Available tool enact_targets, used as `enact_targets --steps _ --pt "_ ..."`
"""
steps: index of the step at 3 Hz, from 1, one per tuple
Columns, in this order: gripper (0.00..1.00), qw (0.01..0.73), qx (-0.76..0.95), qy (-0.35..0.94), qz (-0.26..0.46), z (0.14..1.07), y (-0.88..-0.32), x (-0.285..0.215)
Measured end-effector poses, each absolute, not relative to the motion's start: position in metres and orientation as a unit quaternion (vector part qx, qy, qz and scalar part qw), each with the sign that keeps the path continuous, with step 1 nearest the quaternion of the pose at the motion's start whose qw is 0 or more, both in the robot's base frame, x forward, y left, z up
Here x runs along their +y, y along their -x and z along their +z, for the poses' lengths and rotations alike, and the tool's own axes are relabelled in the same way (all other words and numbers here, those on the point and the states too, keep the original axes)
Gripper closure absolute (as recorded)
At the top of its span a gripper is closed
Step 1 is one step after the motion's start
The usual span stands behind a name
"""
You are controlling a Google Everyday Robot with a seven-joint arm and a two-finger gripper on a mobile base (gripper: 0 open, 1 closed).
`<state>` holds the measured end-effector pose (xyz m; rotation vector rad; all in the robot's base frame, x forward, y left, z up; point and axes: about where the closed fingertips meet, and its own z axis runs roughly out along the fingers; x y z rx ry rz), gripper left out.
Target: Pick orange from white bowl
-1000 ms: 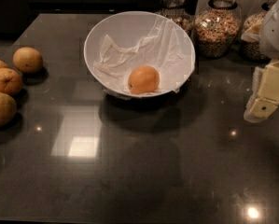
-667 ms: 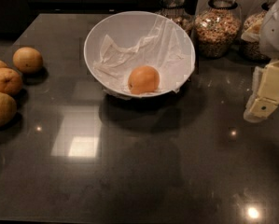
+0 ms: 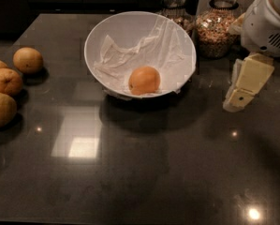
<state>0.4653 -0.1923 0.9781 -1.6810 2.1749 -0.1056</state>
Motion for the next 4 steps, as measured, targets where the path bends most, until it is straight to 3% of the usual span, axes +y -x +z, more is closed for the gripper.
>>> enact_targets --steps 3,4 --pt "0.00 0.236 0.769 0.593 -0.013 0.981 -0.487 -0.167" --pt "0.00 0.279 0.786 0.551 0.028 0.971 -0.499 -0.159"
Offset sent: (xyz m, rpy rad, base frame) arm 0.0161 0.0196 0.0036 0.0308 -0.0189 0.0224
